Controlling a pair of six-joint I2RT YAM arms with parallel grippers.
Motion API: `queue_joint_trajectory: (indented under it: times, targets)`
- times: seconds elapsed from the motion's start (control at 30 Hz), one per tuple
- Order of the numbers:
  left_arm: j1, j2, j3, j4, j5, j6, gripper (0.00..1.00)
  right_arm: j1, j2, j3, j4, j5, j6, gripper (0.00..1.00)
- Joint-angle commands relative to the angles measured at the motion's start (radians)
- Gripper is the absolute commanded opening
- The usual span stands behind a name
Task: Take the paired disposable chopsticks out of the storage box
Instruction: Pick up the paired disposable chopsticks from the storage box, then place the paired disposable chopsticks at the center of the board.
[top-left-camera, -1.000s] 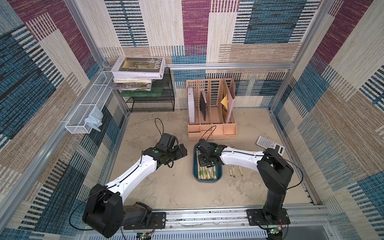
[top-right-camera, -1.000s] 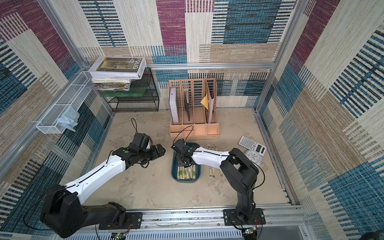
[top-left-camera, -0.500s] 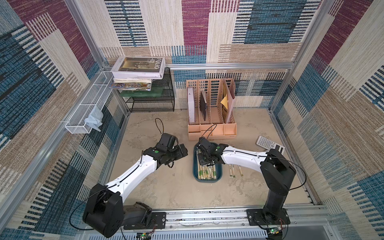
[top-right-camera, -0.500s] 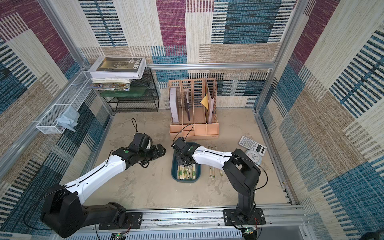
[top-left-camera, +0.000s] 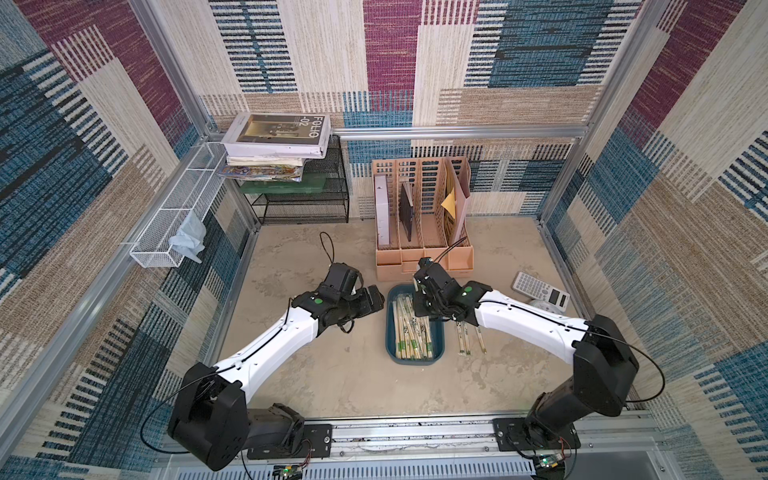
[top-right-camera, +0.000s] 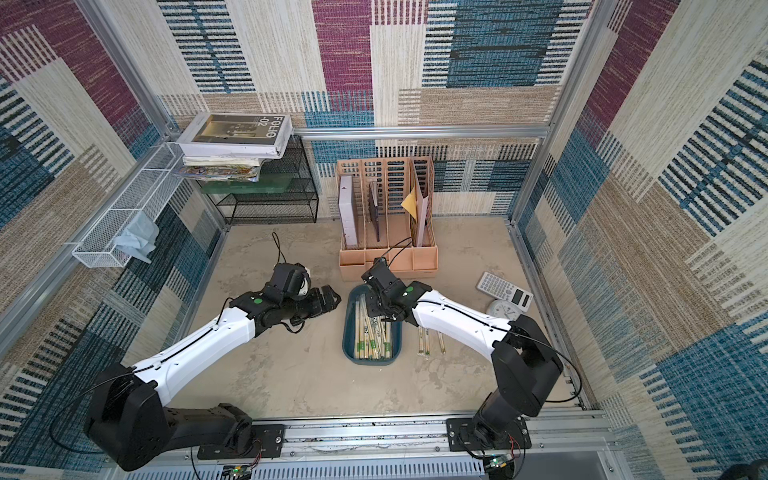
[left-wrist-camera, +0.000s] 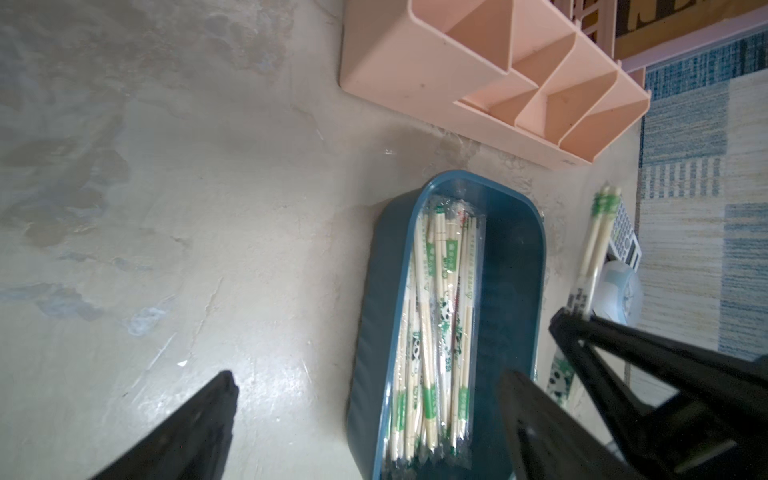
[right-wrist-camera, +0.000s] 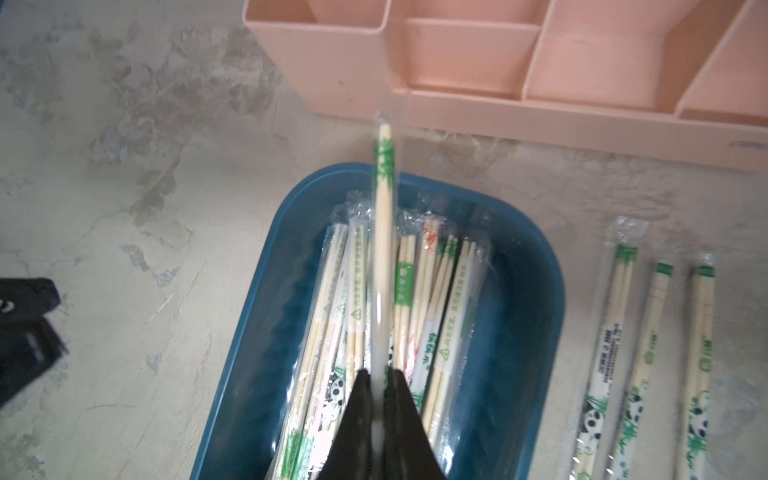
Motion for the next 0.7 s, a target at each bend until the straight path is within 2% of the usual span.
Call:
queue_joint_trajectory:
  times: [0.0,0.27,0.47,0.67]
  targets:
    - [-0.042,0.019,0.029,0.021,-0.004,-0.017,0.99,-0.041,-0.059,-0.033,-0.022,0.030,0.003,0.07]
    - [-0.149,0.080,0.094,0.035,-0.025,-0.035,0.99,-0.207,-0.165,-0.226,-0.031,0.069,-0.054,0.08]
    - [-0.175,0.109,0.113,0.035,-0.030,-0.034,0.99,-0.230,-0.126,-0.301,-0.017,0.156,-0.082,0.08]
    - [-0.179,0.106,0.119,0.026,-0.039,-0.030,0.99,-0.236,-0.046,-0.305,-0.004,0.205,-0.097,0.08]
